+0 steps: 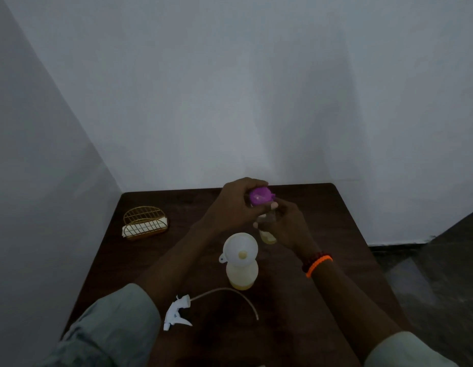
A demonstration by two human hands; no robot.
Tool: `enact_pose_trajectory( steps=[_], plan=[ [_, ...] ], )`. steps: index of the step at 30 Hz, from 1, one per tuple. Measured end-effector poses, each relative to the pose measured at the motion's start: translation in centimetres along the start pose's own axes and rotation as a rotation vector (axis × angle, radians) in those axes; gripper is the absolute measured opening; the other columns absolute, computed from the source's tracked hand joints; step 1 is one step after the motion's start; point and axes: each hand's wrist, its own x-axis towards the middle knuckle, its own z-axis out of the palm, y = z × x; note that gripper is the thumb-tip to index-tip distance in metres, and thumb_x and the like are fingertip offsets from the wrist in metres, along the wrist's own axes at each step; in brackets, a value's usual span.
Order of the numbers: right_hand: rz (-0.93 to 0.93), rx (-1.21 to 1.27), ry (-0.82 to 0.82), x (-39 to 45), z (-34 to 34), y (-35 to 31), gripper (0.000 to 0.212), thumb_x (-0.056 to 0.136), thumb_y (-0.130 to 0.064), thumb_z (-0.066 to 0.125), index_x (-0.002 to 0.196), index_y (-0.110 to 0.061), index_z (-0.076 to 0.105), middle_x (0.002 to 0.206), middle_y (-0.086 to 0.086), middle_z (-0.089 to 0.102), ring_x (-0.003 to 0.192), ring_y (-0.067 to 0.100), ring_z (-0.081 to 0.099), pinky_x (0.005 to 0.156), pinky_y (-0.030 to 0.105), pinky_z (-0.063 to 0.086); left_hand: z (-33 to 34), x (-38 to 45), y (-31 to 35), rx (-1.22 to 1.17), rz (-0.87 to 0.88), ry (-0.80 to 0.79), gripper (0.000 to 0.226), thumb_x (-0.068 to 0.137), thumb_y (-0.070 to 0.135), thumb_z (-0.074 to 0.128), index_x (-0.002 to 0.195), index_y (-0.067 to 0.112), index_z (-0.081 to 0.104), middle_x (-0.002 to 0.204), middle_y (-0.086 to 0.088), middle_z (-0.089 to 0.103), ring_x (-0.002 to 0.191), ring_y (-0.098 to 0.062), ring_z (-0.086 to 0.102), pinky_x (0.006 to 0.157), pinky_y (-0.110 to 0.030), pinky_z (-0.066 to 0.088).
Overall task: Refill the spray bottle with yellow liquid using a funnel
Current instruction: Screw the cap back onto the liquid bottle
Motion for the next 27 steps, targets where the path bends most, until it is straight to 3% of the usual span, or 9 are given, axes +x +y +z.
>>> enact_pose_trajectory(
  steps=[3,9,14,17,20,22,27],
  plan=[
    [-0.032,0.0,-0.01,-0.2,0.3,-0.4,0.035,0.07,-0.019,0.088,0.098,-0.03,0.069,0.095,-0.01,0.074,0.09,0.003,0.069,0.081,0.03,0.058,0.0,0.2,0.0,0.014,0.021,-0.017,0.052,0.079,0.038,0.08,0.123,0.015,0.065,0.115,0.002,0.069,0.103,-0.003,0.063,0.09,-0.017,0.053],
    [-0.006,0.015,0.026,-0.1,-0.9,0.0,0.051,0.071,-0.02,0.087,0.118,-0.022,0.068,0.107,-0.008,0.073,0.101,0.004,0.066,0.087,0.028,0.052,-1.5,-0.6,-0.6,-0.008,-0.001,0.024,0.055,0.079,0.026,0.083,0.128,0.012,0.063,0.119,0.001,0.069,0.105,-0.004,0.065,0.09,-0.014,0.053],
    [0.009,0.003,0.015,0.1,-0.8,0.0,0.049,0.072,-0.017,0.086,0.117,-0.02,0.068,0.107,-0.007,0.072,0.102,0.006,0.066,0.091,0.033,0.053,-1.1,-1.1,-0.2,-0.067,0.024,-0.018,0.058,0.081,0.027,0.082,0.133,0.012,0.06,0.124,0.001,0.069,0.111,-0.004,0.064,0.095,-0.019,0.053],
    [0.004,-0.015,-0.026,0.0,0.0,-0.5,0.042,0.072,-0.015,0.086,0.109,-0.02,0.068,0.101,-0.009,0.071,0.096,0.002,0.066,0.083,0.024,0.052,-0.8,-0.7,0.2,-0.069,0.014,-0.004,0.062,0.076,0.039,0.083,0.13,0.014,0.062,0.121,0.002,0.069,0.109,-0.003,0.064,0.092,-0.016,0.052],
    [-0.049,-0.031,-0.036,0.0,0.8,-0.7,0.036,0.07,-0.018,0.088,0.101,-0.021,0.069,0.093,-0.01,0.073,0.089,0.0,0.068,0.075,0.016,0.052,-0.5,-0.5,0.4,-0.046,0.02,-0.009,0.053,0.077,0.038,0.083,0.122,0.015,0.067,0.115,0.004,0.071,0.106,-0.006,0.066,0.09,-0.023,0.056],
    [-0.052,-0.029,-0.029,-0.1,0.9,-0.8,0.037,0.07,-0.021,0.088,0.103,-0.022,0.07,0.094,-0.01,0.073,0.089,0.0,0.068,0.075,0.015,0.051,-0.5,-0.5,0.4,-0.049,0.009,0.008,0.048,0.079,0.036,0.081,0.121,0.017,0.067,0.115,0.005,0.071,0.105,-0.005,0.065,0.09,-0.021,0.054],
    [-0.04,-0.014,-0.011,0.1,0.4,-0.8,0.045,0.074,-0.019,0.086,0.114,-0.022,0.068,0.102,-0.009,0.073,0.096,0.002,0.067,0.083,0.023,0.052,-1.2,-1.1,-0.7,-0.038,-0.017,0.113,0.063,0.075,0.033,0.086,0.129,0.011,0.062,0.12,-0.001,0.068,0.106,-0.007,0.064,0.088,-0.015,0.053]
  ],
)
